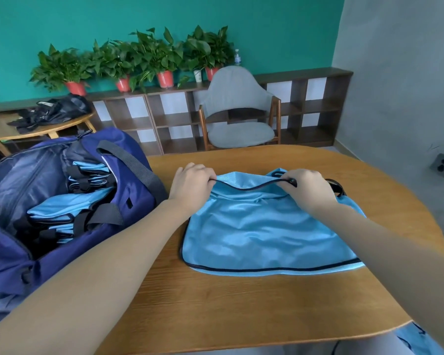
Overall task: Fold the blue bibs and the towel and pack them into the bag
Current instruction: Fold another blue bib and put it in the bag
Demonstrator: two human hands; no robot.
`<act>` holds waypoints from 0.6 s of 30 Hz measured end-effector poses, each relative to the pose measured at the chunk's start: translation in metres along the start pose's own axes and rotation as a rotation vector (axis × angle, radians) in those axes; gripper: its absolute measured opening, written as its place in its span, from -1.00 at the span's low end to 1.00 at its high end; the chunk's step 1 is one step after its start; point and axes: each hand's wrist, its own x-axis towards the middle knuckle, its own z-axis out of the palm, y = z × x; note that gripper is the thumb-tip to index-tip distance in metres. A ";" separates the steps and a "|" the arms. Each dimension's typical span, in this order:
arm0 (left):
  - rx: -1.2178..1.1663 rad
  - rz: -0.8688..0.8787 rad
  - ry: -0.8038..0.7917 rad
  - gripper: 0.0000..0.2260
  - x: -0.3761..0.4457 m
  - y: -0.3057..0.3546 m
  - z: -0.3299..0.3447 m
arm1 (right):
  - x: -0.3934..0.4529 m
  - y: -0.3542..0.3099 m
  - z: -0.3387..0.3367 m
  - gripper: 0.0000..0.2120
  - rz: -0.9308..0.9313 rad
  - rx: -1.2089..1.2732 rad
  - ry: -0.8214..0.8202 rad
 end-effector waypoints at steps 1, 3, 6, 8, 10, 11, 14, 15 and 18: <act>-0.026 -0.007 0.012 -0.85 0.001 0.000 -0.005 | -0.001 0.000 -0.005 -0.85 -0.015 -0.007 0.026; -0.052 -0.006 0.019 -0.83 0.001 0.000 -0.016 | -0.004 0.001 -0.016 -0.85 -0.025 -0.041 0.062; -0.054 -0.014 0.027 -0.81 -0.006 -0.006 -0.038 | -0.009 0.009 -0.041 -0.86 -0.008 -0.070 0.061; -0.049 -0.026 0.043 -0.80 -0.015 -0.008 -0.052 | -0.014 0.014 -0.060 -0.86 -0.017 -0.093 0.078; -0.078 -0.029 0.069 -0.82 -0.028 -0.005 -0.063 | -0.023 0.019 -0.078 -0.87 -0.028 -0.089 0.114; -0.093 -0.017 0.078 -0.83 -0.037 -0.001 -0.068 | -0.032 0.022 -0.085 -0.86 -0.038 -0.075 0.133; -0.131 0.086 0.039 -0.93 -0.075 0.011 -0.073 | -0.072 0.034 -0.099 -0.88 -0.084 -0.111 0.154; -0.138 0.141 0.010 -0.96 -0.089 0.014 -0.072 | -0.087 0.041 -0.100 -0.92 -0.092 -0.139 0.132; -0.105 0.329 -0.050 -0.77 -0.123 0.019 -0.060 | -0.122 0.066 -0.097 -0.71 -0.108 -0.302 0.001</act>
